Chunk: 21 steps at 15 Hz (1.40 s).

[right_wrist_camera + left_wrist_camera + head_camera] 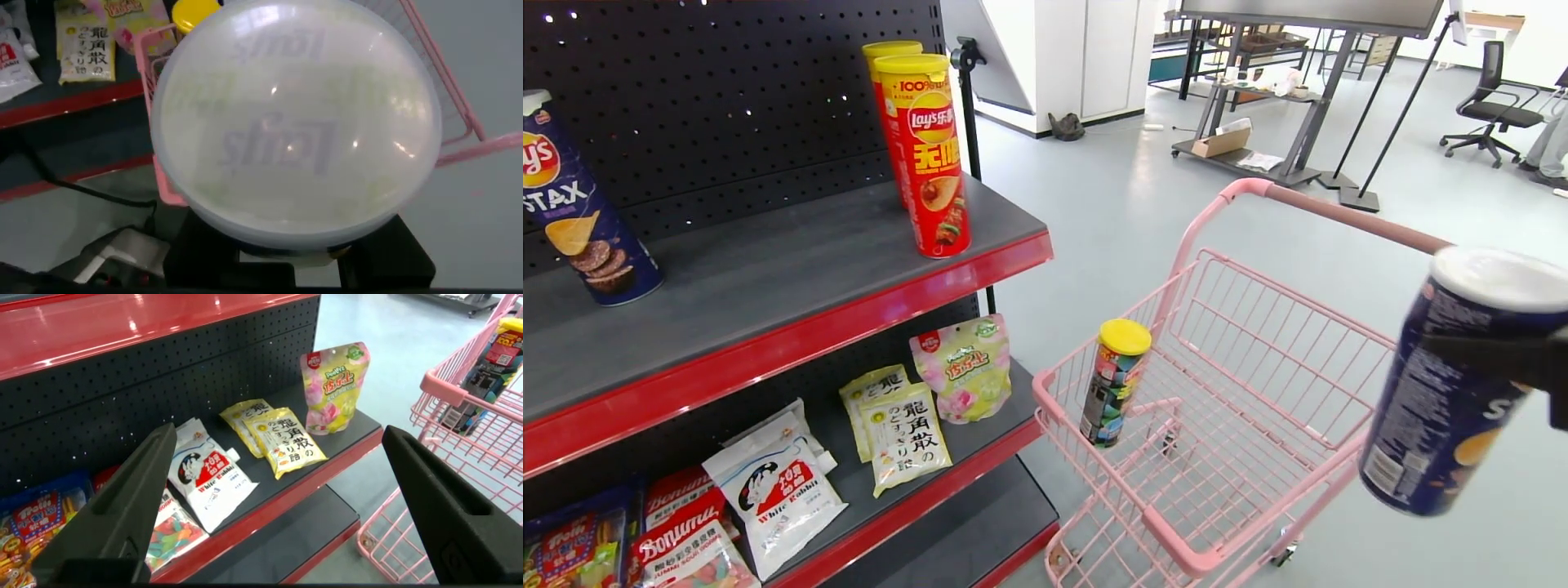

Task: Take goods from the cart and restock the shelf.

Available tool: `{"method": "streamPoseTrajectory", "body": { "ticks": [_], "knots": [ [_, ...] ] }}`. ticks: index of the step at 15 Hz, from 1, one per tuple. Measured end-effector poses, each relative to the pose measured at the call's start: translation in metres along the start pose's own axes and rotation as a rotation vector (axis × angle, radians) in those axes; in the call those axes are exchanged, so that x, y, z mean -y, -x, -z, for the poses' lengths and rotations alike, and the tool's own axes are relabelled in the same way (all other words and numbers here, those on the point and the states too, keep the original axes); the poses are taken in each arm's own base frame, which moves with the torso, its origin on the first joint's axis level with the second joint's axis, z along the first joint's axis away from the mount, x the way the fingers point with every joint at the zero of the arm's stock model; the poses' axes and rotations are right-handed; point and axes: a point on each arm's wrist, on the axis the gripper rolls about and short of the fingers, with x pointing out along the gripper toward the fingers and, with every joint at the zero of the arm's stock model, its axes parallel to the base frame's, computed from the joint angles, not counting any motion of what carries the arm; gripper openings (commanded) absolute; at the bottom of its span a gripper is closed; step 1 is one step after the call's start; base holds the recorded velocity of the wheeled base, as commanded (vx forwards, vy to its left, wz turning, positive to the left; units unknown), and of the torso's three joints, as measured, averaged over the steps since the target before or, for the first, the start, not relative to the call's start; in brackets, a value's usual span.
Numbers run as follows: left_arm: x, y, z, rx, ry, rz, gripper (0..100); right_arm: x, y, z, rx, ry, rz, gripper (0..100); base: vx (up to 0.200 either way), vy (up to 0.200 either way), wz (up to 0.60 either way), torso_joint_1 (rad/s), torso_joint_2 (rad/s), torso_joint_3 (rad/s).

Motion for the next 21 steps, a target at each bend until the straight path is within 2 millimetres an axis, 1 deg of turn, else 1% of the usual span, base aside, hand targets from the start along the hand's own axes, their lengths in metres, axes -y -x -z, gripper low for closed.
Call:
{"method": "streamPoseTrajectory", "body": {
  "ticks": [2, 3, 6, 8, 12, 17, 21],
  "knots": [
    [0.0, 0.0, 0.0, 0.0, 0.0, 0.0, 100, 0.003, 0.022, 0.024, -0.002, 0.016, 0.034, 0, 0.0, 0.0, 0.0, 0.0, 0.0, 0.0],
    [0.0, 0.0, 0.0, 0.0, 0.001, 0.0, 100, 0.003, 0.03, 0.034, 0.004, 0.02, 0.046, 0, 0.0, 0.0, 0.0, 0.0, 0.0, 0.0],
    [0.0, 0.0, 0.0, 0.0, 0.0, 0.0, 100, 0.002, 0.046, 0.053, 0.034, 0.021, 0.066, 0, 0.0, 0.0, 0.0, 0.11, -0.32, -0.204],
    [0.0, 0.0, 0.0, 0.0, 0.0, 0.001, 100, 0.002, 0.054, 0.058, 0.059, 0.018, 0.076, 0, 0.0, 0.0, 0.0, 0.198, -0.53, -0.332],
    [0.0, 0.0, 0.0, 0.001, 0.0, 0.0, 100, 0.002, 0.062, 0.065, 0.086, 0.013, 0.087, 0, 0.0, 0.0, 0.0, 0.217, -0.56, -0.34],
    [0.0, 0.0, 0.0, 0.0, -0.001, 0.0, 100, 0.001, 0.066, 0.077, 0.086, 0.006, 0.108, 0, 0.0, 0.0, 0.0, 0.165, -0.4, -0.245],
    [0.0, 0.0, 0.0, 0.0, -0.001, 0.0, 100, 0.002, 0.066, 0.077, 0.092, 0.012, 0.123, 0, 0.0, 0.0, 0.0, 0.167, -0.37, -0.217]
  ]
}}
